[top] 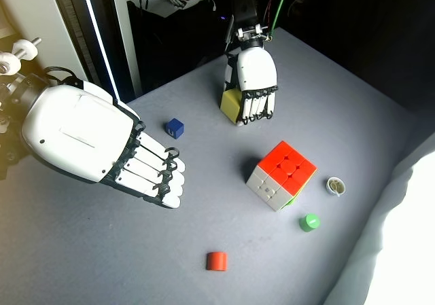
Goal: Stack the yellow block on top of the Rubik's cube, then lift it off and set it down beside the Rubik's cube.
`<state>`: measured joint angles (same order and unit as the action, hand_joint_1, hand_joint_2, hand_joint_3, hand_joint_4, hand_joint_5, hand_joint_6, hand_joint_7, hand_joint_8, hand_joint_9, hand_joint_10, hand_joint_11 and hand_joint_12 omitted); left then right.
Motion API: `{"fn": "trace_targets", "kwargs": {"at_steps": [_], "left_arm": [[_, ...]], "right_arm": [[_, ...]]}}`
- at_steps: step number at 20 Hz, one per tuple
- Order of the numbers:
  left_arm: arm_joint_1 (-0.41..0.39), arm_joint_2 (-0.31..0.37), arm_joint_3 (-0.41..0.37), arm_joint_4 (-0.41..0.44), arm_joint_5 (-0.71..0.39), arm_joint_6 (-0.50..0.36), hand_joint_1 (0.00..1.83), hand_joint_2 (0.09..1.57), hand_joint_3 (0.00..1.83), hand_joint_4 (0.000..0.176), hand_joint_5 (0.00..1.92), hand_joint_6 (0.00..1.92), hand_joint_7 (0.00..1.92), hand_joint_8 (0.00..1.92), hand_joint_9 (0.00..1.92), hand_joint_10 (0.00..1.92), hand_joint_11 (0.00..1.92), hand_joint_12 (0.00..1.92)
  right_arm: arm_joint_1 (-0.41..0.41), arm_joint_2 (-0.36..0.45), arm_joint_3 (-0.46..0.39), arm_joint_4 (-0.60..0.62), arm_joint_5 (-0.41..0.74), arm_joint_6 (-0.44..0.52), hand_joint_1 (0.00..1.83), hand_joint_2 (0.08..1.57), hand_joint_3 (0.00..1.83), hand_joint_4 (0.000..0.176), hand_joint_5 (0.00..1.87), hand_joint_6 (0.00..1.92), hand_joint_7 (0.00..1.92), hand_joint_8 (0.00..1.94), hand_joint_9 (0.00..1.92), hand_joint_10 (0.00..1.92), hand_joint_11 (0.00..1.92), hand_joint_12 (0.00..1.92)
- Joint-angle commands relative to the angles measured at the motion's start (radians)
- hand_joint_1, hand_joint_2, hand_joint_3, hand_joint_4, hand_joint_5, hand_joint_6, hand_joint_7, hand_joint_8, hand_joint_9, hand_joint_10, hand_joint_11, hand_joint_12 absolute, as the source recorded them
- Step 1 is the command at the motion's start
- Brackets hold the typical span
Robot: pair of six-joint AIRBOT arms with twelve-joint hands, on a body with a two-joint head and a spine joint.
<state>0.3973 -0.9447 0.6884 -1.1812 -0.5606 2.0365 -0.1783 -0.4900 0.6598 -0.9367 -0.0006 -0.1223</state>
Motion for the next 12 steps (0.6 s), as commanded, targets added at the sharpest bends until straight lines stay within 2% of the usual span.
{"fn": "trace_targets", "kwargs": {"at_steps": [1,2,3,5,7,8,12], "left_arm": [[-0.019,0.005,0.002,0.013,-0.031,0.024,1.38,1.09,0.0,0.0,0.88,1.07,1.16,0.7,0.92,1.11,0.21,1.09],[-0.041,0.005,0.005,-0.012,-0.018,0.051,1.38,1.09,0.0,0.0,0.89,1.04,1.17,0.69,0.92,1.12,0.2,1.11],[-0.06,0.005,0.008,-0.029,-0.007,0.071,1.38,1.09,0.0,0.0,0.89,1.04,1.15,0.72,0.92,1.12,0.22,1.12],[-0.112,0.005,0.017,-0.088,0.036,0.147,1.38,1.09,0.0,0.0,0.89,1.04,1.15,0.72,0.92,1.12,0.22,1.12],[-0.156,0.005,0.024,-0.154,0.065,0.228,1.39,1.09,0.0,0.0,0.91,1.0,1.19,0.7,0.91,1.1,0.24,1.12],[-0.189,0.007,0.026,-0.207,0.075,0.286,1.39,1.08,0.0,0.0,0.92,1.0,1.2,0.67,0.93,1.07,0.28,1.09],[-0.289,0.019,0.036,-0.383,0.083,0.464,1.38,1.1,0.0,0.0,0.89,1.07,1.16,0.72,0.89,1.12,0.22,1.11]], "right_arm": [[0.007,0.014,-0.004,0.003,0.051,0.0,0.0,1.22,0.0,0.0,0.11,0.0,0.08,0.0,0.05,0.0,0.0,0.07],[0.007,0.014,-0.003,0.003,0.051,0.0,0.0,1.21,0.0,0.0,0.13,0.0,0.1,0.0,0.06,0.0,0.0,0.12],[0.007,0.014,-0.003,0.003,0.051,0.0,0.0,1.21,0.0,0.0,0.11,0.0,0.08,0.0,0.04,0.0,0.0,0.06],[0.008,0.014,-0.004,0.003,0.051,0.0,0.0,1.21,0.0,0.0,0.14,0.0,0.1,0.0,0.06,0.0,0.0,0.1],[0.008,0.014,-0.004,0.003,0.051,0.0,0.0,1.21,0.0,0.0,0.11,0.0,0.08,0.0,0.04,0.0,0.0,0.0],[0.008,0.014,-0.004,0.003,0.051,0.0,0.0,1.21,0.0,0.0,0.11,0.01,0.09,0.0,0.04,0.01,0.0,0.0],[0.008,0.014,-0.004,0.003,0.051,0.0,0.0,1.21,0.0,0.0,0.12,0.01,0.09,0.01,0.05,0.01,0.01,0.0]]}}
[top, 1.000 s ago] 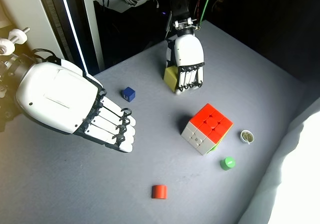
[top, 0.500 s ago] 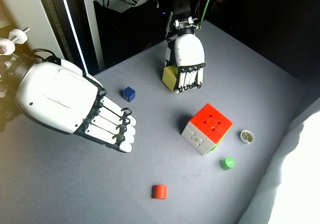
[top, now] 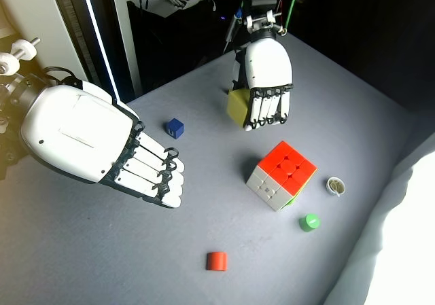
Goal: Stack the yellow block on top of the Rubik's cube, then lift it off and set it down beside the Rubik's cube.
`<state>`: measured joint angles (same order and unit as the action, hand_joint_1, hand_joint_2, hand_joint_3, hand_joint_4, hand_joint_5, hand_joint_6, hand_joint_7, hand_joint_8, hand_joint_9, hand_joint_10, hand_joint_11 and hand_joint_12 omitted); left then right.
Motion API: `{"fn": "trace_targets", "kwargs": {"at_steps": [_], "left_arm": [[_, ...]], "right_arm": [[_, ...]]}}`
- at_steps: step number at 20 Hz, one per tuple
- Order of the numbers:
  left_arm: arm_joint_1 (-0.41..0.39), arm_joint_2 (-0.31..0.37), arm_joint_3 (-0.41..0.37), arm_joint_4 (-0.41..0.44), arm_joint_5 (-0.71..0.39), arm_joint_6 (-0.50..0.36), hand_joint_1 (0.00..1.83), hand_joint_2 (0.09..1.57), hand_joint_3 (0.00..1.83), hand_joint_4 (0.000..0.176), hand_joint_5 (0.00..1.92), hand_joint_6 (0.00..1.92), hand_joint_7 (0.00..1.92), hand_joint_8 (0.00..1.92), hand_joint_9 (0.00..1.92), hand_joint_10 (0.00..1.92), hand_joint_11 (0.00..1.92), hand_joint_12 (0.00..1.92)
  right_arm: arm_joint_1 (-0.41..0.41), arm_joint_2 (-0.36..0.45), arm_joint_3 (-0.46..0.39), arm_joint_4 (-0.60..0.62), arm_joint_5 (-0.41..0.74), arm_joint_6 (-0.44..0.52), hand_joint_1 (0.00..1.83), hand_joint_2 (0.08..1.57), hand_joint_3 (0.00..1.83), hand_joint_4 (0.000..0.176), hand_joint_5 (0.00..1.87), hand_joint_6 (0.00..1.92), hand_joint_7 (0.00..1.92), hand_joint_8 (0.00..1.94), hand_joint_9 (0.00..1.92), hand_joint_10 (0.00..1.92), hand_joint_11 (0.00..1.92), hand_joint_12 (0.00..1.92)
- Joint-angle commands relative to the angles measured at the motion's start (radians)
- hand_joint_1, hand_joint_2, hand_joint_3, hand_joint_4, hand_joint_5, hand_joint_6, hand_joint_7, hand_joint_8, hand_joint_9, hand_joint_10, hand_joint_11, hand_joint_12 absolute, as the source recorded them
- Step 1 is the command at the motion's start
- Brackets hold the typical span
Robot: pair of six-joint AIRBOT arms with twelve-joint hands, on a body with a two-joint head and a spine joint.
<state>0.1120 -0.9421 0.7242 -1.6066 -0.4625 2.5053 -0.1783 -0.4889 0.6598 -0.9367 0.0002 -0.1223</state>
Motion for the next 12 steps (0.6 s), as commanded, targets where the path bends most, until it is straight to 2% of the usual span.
{"fn": "trace_targets", "kwargs": {"at_steps": [1,6,8,12], "left_arm": [[-0.025,0.019,0.003,0.012,-0.015,0.026,1.38,1.09,0.0,0.0,0.91,1.02,1.14,0.76,0.92,1.09,0.26,1.1],[-0.098,0.011,0.036,-0.093,0.013,0.123,1.39,1.09,0.0,0.0,0.91,1.02,1.14,0.78,0.94,1.05,0.28,1.1],[-0.123,0.003,0.057,-0.145,0.029,0.18,1.38,1.1,0.0,0.0,0.88,1.05,1.13,0.79,0.91,1.11,0.29,1.11],[-0.16,-0.038,0.12,-0.207,0.07,0.259,1.38,1.1,0.0,0.0,0.88,1.05,1.14,0.79,0.91,1.12,0.29,1.11]], "right_arm": [[0.008,0.013,-0.005,0.003,0.05,-0.001,0.0,1.2,0.0,0.0,0.12,0.0,0.09,0.0,0.05,0.01,0.01,0.01],[0.008,0.013,-0.007,0.003,0.05,-0.001,0.0,1.21,0.0,0.0,0.1,0.01,0.08,0.0,0.04,0.0,0.0,0.0],[0.008,0.013,-0.007,0.003,0.05,-0.001,0.0,1.21,0.0,0.0,0.11,0.01,0.09,0.0,0.04,0.0,0.0,0.0],[0.008,0.013,-0.008,0.003,0.051,-0.001,0.0,1.21,0.0,0.0,0.11,0.01,0.09,0.0,0.04,0.0,0.0,0.0]]}}
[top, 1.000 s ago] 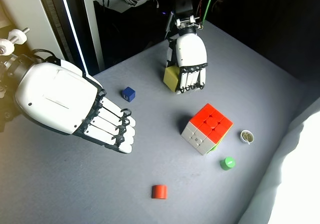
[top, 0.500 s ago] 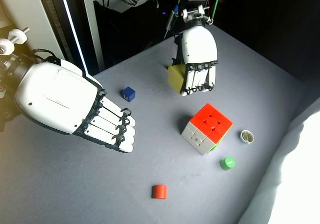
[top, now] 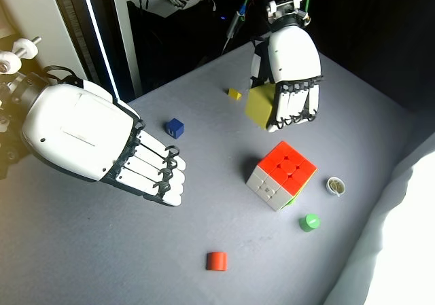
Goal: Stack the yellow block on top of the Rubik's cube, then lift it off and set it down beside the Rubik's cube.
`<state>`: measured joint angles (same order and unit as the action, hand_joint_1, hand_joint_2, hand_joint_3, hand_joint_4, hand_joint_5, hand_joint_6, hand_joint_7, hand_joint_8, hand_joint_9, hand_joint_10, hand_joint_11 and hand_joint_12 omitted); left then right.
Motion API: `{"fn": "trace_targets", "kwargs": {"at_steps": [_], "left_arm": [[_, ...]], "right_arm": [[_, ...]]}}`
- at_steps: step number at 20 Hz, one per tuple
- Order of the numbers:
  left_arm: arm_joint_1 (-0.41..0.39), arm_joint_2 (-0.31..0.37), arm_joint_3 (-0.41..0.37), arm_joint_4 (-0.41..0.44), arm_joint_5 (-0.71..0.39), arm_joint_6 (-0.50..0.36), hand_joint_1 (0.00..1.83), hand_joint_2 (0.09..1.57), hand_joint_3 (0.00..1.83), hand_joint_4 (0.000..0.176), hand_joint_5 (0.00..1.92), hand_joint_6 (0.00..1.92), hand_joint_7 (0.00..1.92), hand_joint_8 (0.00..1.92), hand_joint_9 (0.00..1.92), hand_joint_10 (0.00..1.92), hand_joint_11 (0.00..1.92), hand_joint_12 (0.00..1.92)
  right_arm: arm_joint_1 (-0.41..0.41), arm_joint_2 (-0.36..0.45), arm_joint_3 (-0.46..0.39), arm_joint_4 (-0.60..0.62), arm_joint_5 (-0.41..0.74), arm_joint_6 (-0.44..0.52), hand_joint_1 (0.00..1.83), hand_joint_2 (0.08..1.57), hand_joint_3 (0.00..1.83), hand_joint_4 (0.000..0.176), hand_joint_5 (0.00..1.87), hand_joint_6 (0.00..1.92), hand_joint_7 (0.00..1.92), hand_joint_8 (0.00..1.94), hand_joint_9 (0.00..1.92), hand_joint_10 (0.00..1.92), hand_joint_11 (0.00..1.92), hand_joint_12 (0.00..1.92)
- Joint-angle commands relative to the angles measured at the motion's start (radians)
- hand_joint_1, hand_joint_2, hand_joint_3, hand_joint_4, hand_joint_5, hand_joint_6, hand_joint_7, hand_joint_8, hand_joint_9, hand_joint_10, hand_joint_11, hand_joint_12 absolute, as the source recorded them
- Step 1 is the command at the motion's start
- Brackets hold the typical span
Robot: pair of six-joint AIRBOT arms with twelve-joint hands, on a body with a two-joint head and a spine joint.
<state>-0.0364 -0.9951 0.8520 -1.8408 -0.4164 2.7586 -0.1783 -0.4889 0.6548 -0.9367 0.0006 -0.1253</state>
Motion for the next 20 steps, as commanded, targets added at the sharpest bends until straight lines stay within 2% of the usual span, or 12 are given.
{"fn": "trace_targets", "kwargs": {"at_steps": [1,4,5,6,17,19,20], "left_arm": [[-0.016,0.002,0.009,0.028,0.031,0.005,1.39,1.09,0.0,0.0,0.89,1.02,1.16,0.74,0.92,1.12,0.34,1.12],[-0.025,-0.025,0.038,0.03,0.034,0.006,1.39,1.09,0.0,0.0,0.89,1.01,1.17,0.72,0.92,1.12,0.35,1.12],[-0.028,-0.034,0.046,0.034,0.034,0.006,1.38,1.11,0.0,0.0,0.9,0.98,1.11,0.8,0.87,1.25,0.49,1.24],[-0.031,-0.049,0.059,0.039,0.035,0.007,1.38,1.11,0.0,0.0,0.9,0.98,1.09,0.83,0.85,1.3,0.52,1.29],[-0.033,-0.166,0.167,0.044,0.05,0.009,1.38,1.11,0.0,0.0,0.9,0.97,1.11,0.79,0.87,1.26,0.51,1.27],[-0.034,-0.193,0.194,0.047,0.055,0.009,1.38,1.11,0.0,0.0,0.91,0.95,1.11,0.8,0.87,1.27,0.51,1.27],[-0.034,-0.206,0.209,0.049,0.059,0.009,1.38,1.12,0.0,0.0,0.88,0.97,1.06,0.89,0.87,1.28,0.5,1.29]], "right_arm": [[0.008,0.013,-0.003,0.003,0.05,0.002,0.0,1.2,0.0,0.0,0.1,0.0,0.08,0.0,0.04,0.0,0.0,0.0],[0.008,0.013,-0.003,0.003,0.05,0.001,0.0,1.2,0.0,0.0,0.09,0.0,0.08,0.0,0.03,0.0,0.0,0.0],[0.008,0.013,-0.003,0.003,0.05,0.001,0.0,1.2,0.0,0.0,0.09,0.0,0.08,0.0,0.04,0.0,0.0,0.0],[0.008,0.013,-0.003,0.003,0.051,0.001,0.0,1.2,0.0,0.0,0.09,0.0,0.08,0.0,0.04,0.0,0.0,0.0],[0.008,0.013,-0.004,0.003,0.054,-0.001,0.0,1.2,0.0,0.0,0.09,0.0,0.08,0.0,0.04,0.0,0.0,0.0],[0.008,0.013,-0.007,0.003,0.054,-0.001,0.0,1.2,0.0,0.0,0.09,0.0,0.08,0.0,0.04,0.0,0.0,0.0],[0.008,0.013,-0.008,0.003,0.054,-0.001,0.0,1.2,0.0,0.0,0.13,0.02,0.13,0.02,0.09,0.02,0.03,0.02]]}}
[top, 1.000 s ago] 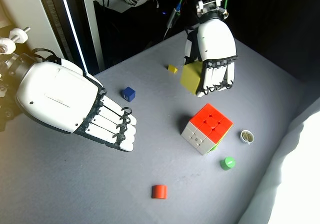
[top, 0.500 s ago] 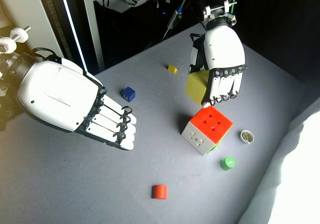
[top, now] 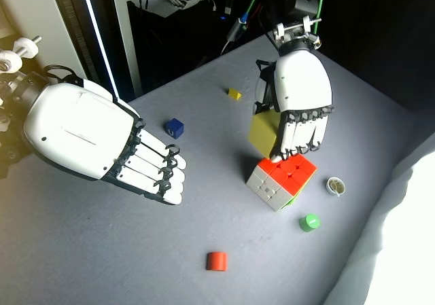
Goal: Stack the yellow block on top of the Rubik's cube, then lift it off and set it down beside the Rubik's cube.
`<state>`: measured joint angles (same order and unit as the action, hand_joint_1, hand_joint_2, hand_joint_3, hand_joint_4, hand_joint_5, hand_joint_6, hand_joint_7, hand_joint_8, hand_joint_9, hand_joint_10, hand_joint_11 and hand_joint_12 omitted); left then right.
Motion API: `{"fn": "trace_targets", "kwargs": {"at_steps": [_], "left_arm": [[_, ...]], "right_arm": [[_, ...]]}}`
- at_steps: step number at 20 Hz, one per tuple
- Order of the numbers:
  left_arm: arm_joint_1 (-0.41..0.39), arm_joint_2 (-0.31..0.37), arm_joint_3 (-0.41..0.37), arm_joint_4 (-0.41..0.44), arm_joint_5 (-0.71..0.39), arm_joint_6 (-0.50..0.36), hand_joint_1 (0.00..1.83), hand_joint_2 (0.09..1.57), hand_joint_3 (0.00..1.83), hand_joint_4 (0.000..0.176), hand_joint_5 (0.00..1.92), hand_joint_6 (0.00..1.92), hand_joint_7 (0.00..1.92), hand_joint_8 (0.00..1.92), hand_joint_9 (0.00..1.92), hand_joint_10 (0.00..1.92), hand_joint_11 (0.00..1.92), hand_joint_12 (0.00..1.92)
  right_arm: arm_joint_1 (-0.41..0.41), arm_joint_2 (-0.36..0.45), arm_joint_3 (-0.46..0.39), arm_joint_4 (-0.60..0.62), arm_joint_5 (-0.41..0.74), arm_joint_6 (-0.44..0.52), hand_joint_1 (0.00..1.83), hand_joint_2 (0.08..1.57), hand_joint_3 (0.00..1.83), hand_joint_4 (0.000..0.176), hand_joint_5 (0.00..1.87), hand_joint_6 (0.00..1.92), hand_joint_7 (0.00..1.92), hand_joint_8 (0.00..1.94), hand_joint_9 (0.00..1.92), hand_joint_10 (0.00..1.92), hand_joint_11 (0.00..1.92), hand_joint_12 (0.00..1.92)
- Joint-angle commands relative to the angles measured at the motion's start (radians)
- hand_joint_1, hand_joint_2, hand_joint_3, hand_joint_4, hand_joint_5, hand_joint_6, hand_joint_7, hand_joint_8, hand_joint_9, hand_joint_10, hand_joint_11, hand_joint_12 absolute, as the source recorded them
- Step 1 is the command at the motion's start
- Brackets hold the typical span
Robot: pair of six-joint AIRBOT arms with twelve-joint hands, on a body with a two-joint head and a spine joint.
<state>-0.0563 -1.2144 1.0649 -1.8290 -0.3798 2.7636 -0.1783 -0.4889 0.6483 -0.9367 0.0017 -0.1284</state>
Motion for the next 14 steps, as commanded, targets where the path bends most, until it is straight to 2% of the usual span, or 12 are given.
{"fn": "trace_targets", "kwargs": {"at_steps": [1,5,7,11,14], "left_arm": [[-0.016,0.005,0.007,0.042,0.025,0.004,1.38,1.12,0.0,0.0,0.88,0.97,1.06,0.9,0.88,1.26,0.48,1.3],[-0.024,-0.022,0.04,0.059,0.027,0.005,1.38,1.13,0.0,0.0,0.85,1.0,1.03,0.96,0.86,1.28,0.48,1.3],[-0.024,-0.026,0.051,0.062,0.028,0.005,1.38,1.11,0.0,0.0,0.91,0.92,1.08,0.9,0.88,1.24,0.52,1.29],[-0.02,-0.037,0.076,0.08,0.029,0.005,1.38,1.12,0.0,0.0,0.89,0.96,1.04,0.99,0.84,1.26,0.49,1.3],[-0.015,-0.05,0.097,0.085,0.031,0.005,1.38,1.12,0.0,0.0,0.9,0.95,1.07,0.94,0.85,1.24,0.49,1.3]], "right_arm": [[0.008,0.013,-0.002,0.003,0.053,0.002,0.0,1.2,0.0,0.0,0.1,0.0,0.09,0.0,0.05,0.01,0.01,0.0],[0.008,0.013,-0.002,0.003,0.053,0.0,0.0,1.2,0.0,0.0,0.08,0.0,0.07,0.0,0.04,0.0,0.0,0.0],[0.008,0.013,-0.002,0.003,0.053,-0.001,0.0,1.2,0.0,0.0,0.07,0.0,0.06,0.0,0.02,0.0,0.0,0.0],[0.008,0.013,-0.002,0.003,0.053,-0.001,0.0,1.2,0.0,0.0,0.08,0.0,0.07,0.0,0.03,0.0,0.0,0.0],[0.008,0.013,-0.002,0.003,0.054,-0.001,0.0,1.2,0.0,0.0,0.1,0.01,0.09,0.01,0.05,0.01,0.0,0.0]]}}
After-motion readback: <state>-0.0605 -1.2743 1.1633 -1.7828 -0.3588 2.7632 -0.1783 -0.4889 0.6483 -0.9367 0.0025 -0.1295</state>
